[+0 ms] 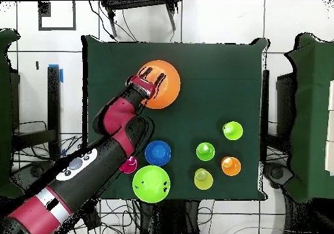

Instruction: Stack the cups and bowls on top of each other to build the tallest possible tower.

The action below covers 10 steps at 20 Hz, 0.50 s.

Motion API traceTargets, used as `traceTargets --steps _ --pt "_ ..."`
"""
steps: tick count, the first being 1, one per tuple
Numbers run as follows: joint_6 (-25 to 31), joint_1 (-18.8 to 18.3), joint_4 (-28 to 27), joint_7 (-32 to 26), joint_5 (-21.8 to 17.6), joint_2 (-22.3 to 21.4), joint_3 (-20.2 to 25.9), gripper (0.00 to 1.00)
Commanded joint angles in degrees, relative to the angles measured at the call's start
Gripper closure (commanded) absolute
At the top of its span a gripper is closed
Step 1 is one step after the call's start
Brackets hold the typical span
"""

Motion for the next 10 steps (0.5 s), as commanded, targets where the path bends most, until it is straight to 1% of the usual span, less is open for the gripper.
traceTargets --steps 1,2,5,7,10 --pt "10.3 -4.0 3.8 0.1 -10.8 -6.3 14.8 0.0" --pt "10.7 -6.5 4.9 0.3 -13.2 -9.9 20.1 0.0" --pt "10.9 -9.1 7.0 3.3 -14.4 -13.6 26.5 0.0" --pt "12.3 -10.9 8.4 3.9 -15.3 -15.9 30.2 0.0" --pt "14.3 -11.3 9.0 4.6 -15.0 -17.0 31.3 0.0"
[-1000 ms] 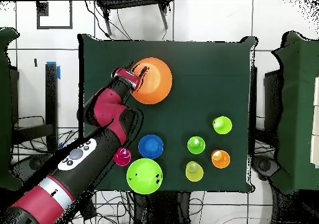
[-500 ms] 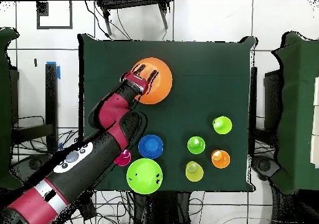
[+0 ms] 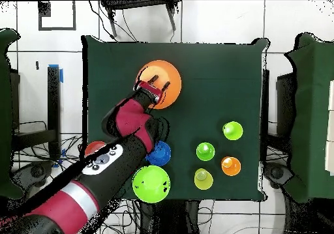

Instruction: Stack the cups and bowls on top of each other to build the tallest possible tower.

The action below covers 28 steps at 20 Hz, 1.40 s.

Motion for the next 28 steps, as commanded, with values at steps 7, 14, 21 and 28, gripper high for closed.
traceTargets --steps 7,14,21,28 --pt "17.1 -4.6 6.8 5.3 -3.0 -7.8 20.9 0.0" --pt "15.9 0.2 3.8 5.3 -1.9 -2.9 13.2 0.0" --pt "13.0 5.8 1.9 7.7 2.3 4.8 3.7 0.0" --pt "9.6 8.6 1.5 8.1 6.5 10.4 -2.5 0.0"
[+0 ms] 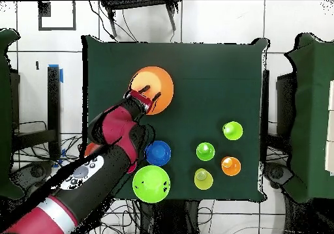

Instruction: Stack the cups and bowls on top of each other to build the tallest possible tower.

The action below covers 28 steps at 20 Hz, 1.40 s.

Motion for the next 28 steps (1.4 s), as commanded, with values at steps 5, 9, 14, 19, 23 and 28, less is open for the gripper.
traceTargets --steps 5,9,14,19,23,28 --pt "0.4 1.7 -0.6 7.5 2.8 10.5 0.5 0.0" --pt "-0.9 2.2 -0.6 7.5 3.8 12.1 -1.1 0.0" --pt "-1.2 3.1 -0.9 7.5 5.2 13.8 -3.1 0.0" --pt "-1.2 3.7 -1.3 6.7 5.7 15.4 -5.8 0.0" --pt "-1.8 3.3 -1.7 5.7 4.5 15.5 -6.7 0.0" --pt "-1.7 2.9 -1.9 5.4 3.5 15.1 -6.3 0.0"
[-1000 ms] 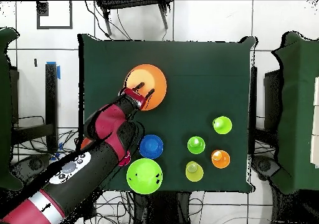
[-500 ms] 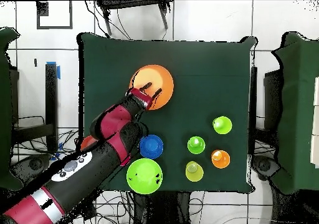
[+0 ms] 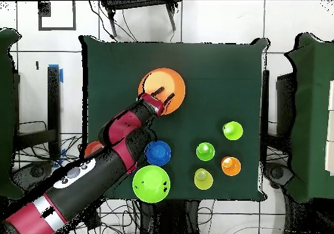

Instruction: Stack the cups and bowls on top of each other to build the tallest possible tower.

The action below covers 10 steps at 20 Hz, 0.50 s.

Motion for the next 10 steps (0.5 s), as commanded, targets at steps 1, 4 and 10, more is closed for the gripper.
traceTargets --steps 1,4,10 --pt "1.5 -0.3 -1.8 5.3 -1.5 2.4 5.4 0.0" --pt "1.2 -0.7 -1.8 4.7 -2.2 2.3 5.2 0.0" --pt "-2.6 -2.3 -1.6 3.9 -4.0 2.8 5.4 0.0"
